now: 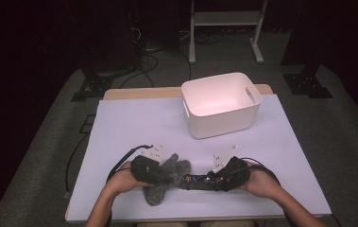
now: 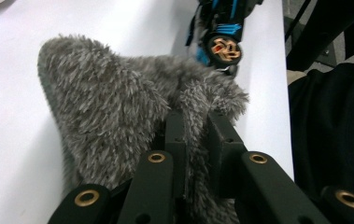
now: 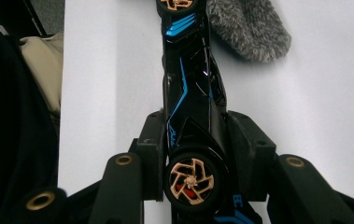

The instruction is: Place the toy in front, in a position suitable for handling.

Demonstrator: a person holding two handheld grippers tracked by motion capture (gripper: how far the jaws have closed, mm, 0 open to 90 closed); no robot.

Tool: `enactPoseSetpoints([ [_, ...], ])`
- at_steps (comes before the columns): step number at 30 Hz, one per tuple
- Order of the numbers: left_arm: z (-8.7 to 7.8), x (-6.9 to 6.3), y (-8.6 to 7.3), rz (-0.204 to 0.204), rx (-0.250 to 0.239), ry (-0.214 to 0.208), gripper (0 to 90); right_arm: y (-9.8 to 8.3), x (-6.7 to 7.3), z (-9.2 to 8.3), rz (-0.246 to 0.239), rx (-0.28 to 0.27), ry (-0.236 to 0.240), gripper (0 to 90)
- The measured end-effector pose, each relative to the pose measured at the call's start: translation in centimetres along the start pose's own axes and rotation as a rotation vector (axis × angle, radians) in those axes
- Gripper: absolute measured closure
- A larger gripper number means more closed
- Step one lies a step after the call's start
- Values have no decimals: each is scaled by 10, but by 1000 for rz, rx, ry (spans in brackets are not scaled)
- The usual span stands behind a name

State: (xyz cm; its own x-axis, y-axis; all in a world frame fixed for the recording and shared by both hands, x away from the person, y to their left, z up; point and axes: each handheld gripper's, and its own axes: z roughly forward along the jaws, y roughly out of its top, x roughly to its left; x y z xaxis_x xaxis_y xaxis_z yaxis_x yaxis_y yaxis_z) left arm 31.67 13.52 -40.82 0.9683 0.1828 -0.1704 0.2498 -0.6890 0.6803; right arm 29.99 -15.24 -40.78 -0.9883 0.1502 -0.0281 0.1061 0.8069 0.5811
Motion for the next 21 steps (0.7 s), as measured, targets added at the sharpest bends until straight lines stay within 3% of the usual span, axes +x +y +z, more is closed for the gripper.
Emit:
enactPoseSetpoints([
  [5, 8, -1, 6, 8, 15, -2, 802, 6, -5, 2, 26, 21, 26, 575],
  [14, 9, -3, 8, 8, 16, -7, 802, 36, -7, 29, -22, 72, 65, 530],
  [21, 7, -1, -1, -12, -29, -23, 787, 39, -3, 32, -44, 83, 37, 555],
])
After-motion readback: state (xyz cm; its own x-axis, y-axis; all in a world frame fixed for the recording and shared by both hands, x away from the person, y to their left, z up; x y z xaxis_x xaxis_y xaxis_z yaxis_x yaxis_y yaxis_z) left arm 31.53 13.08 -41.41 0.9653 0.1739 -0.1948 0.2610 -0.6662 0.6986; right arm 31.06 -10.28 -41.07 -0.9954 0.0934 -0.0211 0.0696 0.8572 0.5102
